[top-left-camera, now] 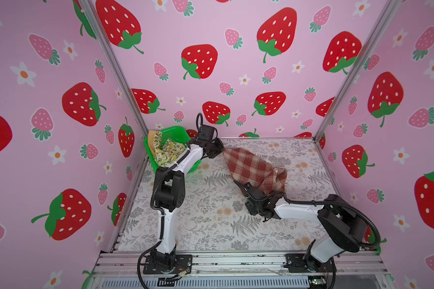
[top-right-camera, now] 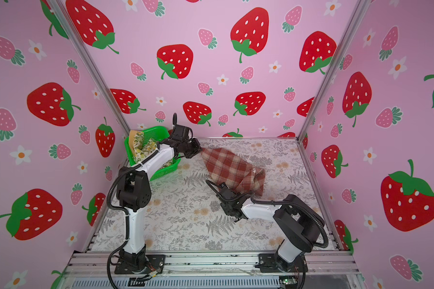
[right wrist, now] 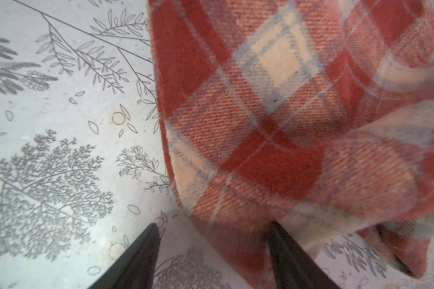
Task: Fold and stack the skirts
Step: 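Hold the skirt with both grippers and lift it off the table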
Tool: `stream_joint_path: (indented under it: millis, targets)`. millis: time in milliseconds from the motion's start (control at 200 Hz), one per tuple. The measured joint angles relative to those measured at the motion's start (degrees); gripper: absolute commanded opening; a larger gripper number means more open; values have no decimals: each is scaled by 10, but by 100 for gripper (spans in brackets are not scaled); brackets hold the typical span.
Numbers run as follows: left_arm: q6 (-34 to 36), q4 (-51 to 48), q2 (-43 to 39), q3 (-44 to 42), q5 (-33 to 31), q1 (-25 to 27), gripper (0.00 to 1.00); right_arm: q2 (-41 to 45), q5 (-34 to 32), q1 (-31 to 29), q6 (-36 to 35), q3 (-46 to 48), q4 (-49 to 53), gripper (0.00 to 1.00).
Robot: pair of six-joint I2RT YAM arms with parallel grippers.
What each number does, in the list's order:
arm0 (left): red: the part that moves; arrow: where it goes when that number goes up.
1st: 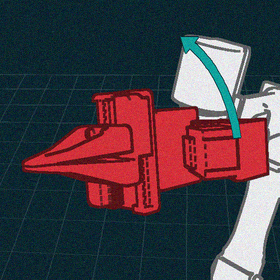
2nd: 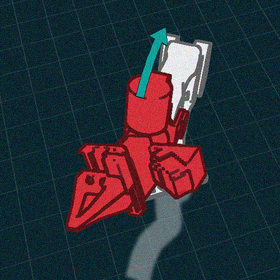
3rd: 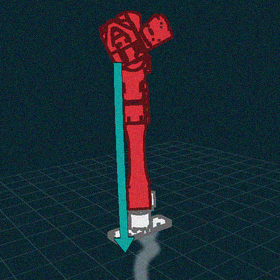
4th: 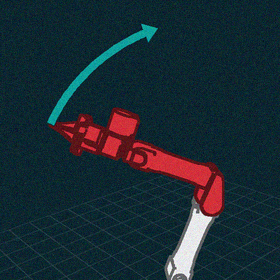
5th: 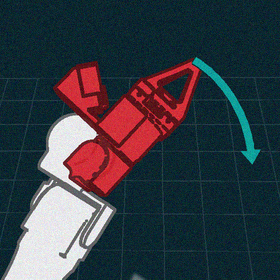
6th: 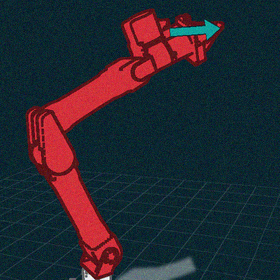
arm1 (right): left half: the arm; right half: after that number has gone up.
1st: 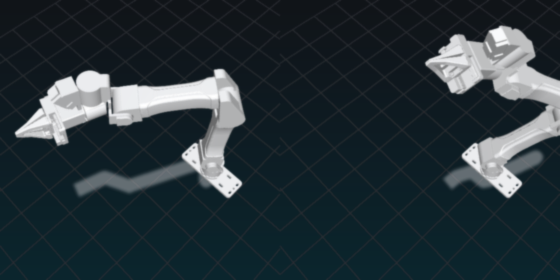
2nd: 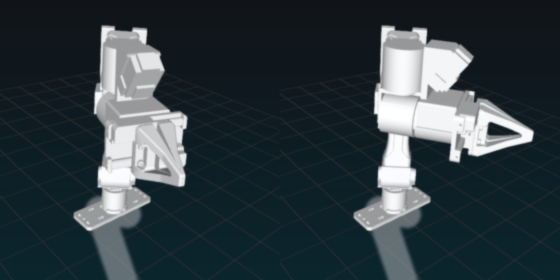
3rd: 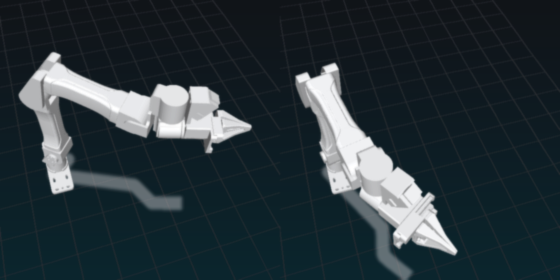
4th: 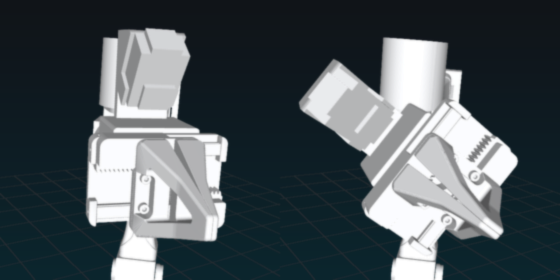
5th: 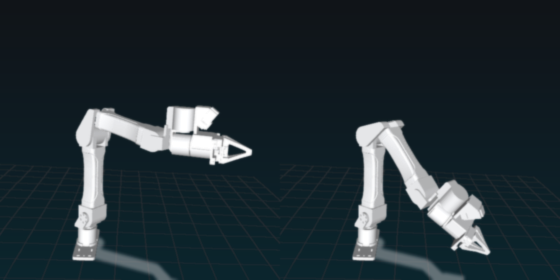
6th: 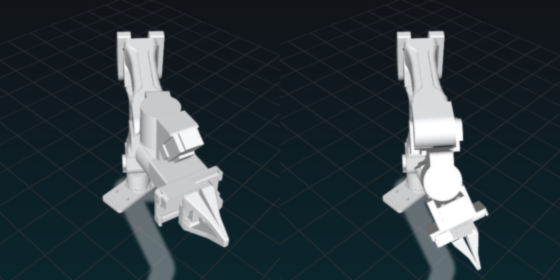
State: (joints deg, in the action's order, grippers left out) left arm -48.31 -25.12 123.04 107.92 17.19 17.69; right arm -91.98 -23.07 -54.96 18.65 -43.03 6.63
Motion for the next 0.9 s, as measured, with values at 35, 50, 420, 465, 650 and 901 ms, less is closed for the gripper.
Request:
stream_joint_path:
  millis: [35, 50, 420, 465, 650, 901]
  targets:
    - [-1, 0, 0, 0, 0, -2, 0, 0, 1, 0, 2, 0, 0, 70]
    - [-1, 0, 0, -1, 0, -3, 0, 0, 2, 0, 4, 0, 1, 70]
    - [-11, 0, 0, -5, 3, -19, 0, -2, 14, 2, 24, 0, 3, 58]
    - [-11, 0, 0, -6, 4, -20, 0, -3, 17, 4, 24, 0, 2, 52]
    - [-12, 1, 0, -6, 5, -25, 0, -9, 42, 29, 31, 0, -13, 31]
    - [-12, 0, 0, -6, 9, -27, 0, 4, 76, 39, 22, 7, -11, 12]
